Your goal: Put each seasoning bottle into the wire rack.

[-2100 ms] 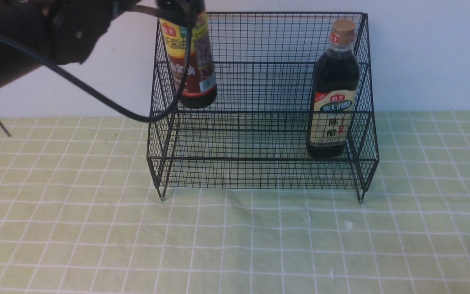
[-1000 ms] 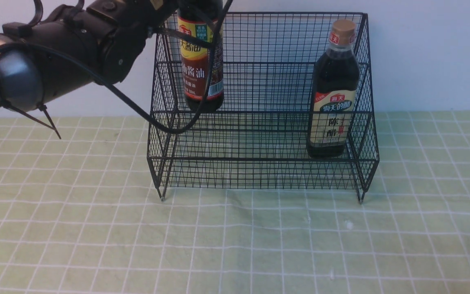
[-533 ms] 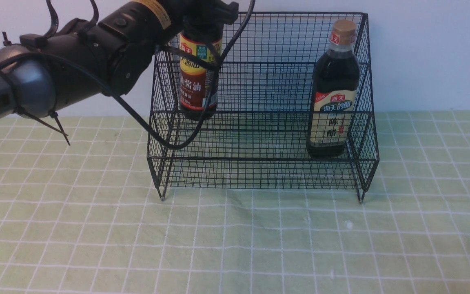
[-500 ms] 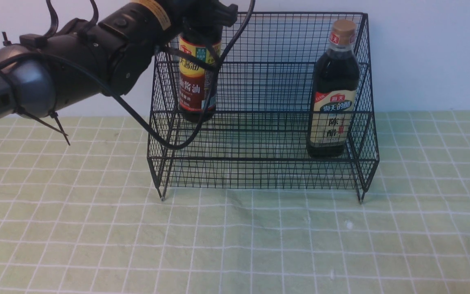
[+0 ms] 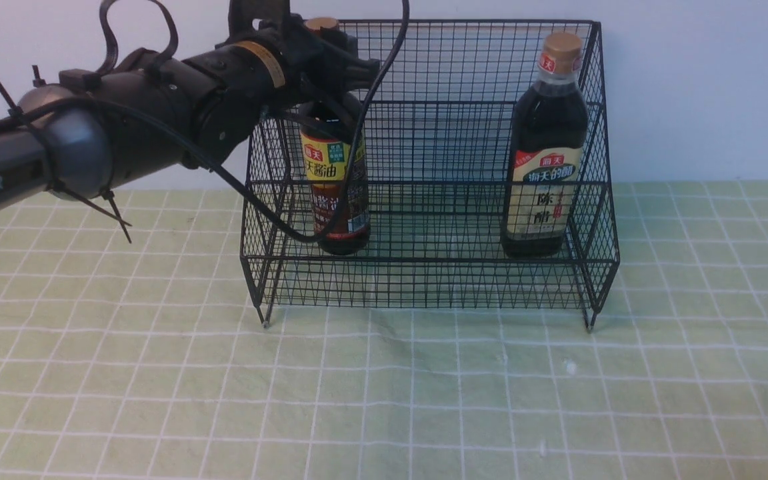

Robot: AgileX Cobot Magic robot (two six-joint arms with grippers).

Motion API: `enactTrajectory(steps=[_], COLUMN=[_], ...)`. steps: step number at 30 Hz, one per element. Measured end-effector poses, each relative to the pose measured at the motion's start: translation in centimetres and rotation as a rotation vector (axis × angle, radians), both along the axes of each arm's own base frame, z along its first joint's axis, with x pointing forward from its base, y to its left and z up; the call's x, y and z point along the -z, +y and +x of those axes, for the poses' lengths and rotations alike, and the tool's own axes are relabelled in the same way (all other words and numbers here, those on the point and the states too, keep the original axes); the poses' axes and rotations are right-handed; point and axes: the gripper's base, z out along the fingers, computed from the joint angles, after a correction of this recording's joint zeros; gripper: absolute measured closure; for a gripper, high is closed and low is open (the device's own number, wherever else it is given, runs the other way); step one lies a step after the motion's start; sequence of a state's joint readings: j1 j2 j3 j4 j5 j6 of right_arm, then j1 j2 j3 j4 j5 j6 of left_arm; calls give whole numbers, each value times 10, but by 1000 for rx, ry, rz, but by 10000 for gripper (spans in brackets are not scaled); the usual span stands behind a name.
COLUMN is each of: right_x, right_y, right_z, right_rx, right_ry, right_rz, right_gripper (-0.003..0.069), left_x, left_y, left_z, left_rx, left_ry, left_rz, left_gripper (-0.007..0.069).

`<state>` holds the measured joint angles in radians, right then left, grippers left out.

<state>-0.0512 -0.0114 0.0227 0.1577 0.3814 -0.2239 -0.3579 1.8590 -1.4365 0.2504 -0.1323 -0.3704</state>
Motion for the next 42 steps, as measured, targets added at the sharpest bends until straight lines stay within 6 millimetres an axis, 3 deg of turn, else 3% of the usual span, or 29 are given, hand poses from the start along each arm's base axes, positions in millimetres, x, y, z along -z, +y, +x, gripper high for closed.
enactTrajectory(steps=[12,19,28,31,38,40,42], right_x=[0,0,0,0,0,0,0], right_y=[0,0,0,0,0,0,0], right_z=[0,0,0,0,0,0,0], right_rx=[0,0,0,0,0,0,0], right_ry=[0,0,0,0,0,0,0], right_rz=[0,0,0,0,0,0,0], right_gripper=[673,673,673,673,673,673,673], left_x=[0,-27,-59,-79,-118,-125,-127], left_y=[1,6,15,26,55,74,79], left_z=[0,-11,-31,-49,-98,-127,-136], left_rx=[-9,-10,-25,-57,-160,-237,-254], left_ry=[25,-23,-47,-25,77,229,264], left_rz=[9,10,56,104,188,248,266], left_gripper=[347,174,144,149,332,514,553])
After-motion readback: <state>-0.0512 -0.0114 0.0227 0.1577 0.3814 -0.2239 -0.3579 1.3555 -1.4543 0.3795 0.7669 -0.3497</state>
